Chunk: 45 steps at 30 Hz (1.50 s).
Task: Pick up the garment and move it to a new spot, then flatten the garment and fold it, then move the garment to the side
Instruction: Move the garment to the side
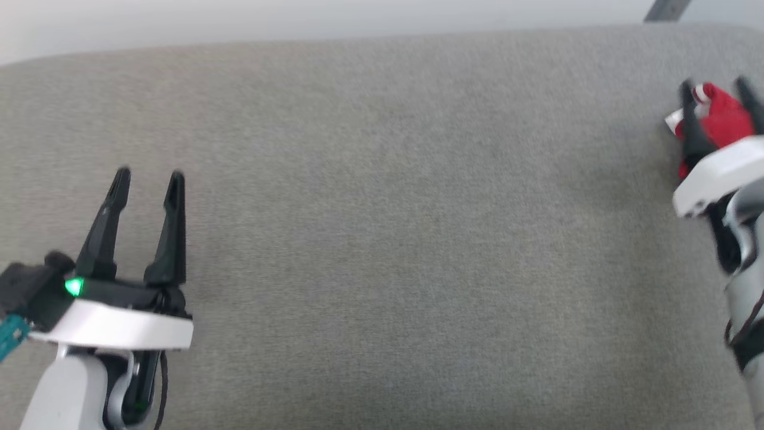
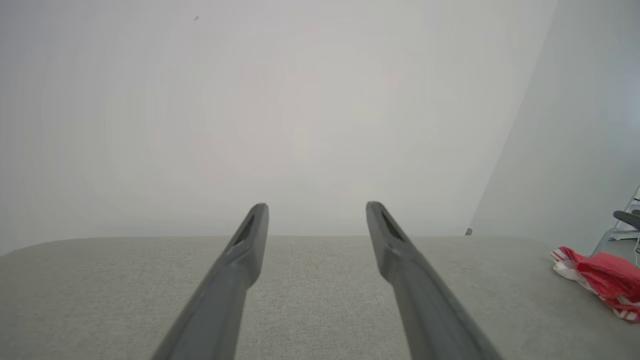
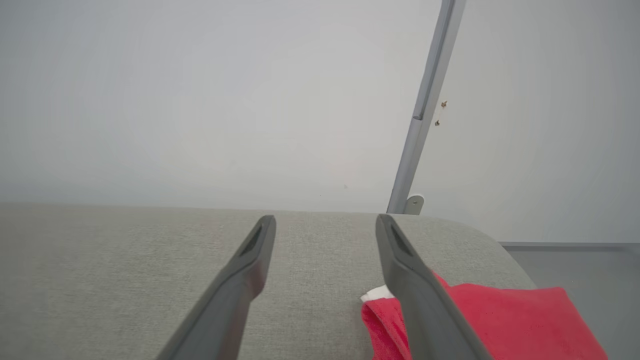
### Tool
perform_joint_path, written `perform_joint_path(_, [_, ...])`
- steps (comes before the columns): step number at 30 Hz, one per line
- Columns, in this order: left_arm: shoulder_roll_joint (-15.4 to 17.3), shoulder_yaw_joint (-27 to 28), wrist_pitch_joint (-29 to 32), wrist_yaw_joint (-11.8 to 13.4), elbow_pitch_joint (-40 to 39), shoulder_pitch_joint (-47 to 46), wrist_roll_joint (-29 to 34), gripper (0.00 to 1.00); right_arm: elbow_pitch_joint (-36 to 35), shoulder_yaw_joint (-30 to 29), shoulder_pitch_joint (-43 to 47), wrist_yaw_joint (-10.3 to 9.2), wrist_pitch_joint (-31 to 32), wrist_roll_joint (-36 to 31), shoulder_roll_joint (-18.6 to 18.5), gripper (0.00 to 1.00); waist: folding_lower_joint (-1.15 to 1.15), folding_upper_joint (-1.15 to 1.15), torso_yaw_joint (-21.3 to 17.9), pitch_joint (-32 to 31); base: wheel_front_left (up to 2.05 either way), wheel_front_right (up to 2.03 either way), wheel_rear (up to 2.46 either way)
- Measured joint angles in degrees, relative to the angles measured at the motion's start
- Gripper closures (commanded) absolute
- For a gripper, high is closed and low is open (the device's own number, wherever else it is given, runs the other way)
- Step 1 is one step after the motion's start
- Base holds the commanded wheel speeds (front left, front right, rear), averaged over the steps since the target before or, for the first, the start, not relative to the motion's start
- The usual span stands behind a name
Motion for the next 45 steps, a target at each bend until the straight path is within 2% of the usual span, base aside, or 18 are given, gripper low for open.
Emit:
perform_joint_path(12, [-1.98,5.68,0.01,0.00,-0.10,9.99,2.11,0.00,-10.54,3.25,13.62,0.00,-0.88,3.86,2.58,0.00,0.00,0.00,3.51,-5.77,0.00,0.00,0.00])
perform_joint_path(22, [-3.72,8.57,0.00,0.00,-0.04,17.17,2.21,0.00,-17.88,0.86,24.64,-0.01,-1.27,4.56,5.35,0.00,0.00,0.00,5.01,-9.92,0.00,0.00,0.00])
perform_joint_path(35, [-5.26,8.88,0.01,0.00,0.22,22.32,2.36,0.00,-25.09,-0.55,37.17,-0.01,-0.19,4.53,9.82,0.00,0.00,0.00,4.55,-13.80,0.00,0.00,0.00])
perform_joint_path(45, [-5.93,9.21,0.01,0.00,-0.32,23.60,2.36,0.00,-28.33,-1.12,42.05,-0.01,-0.14,4.50,12.24,0.00,0.00,0.00,3.86,-14.76,0.00,0.00,0.00])
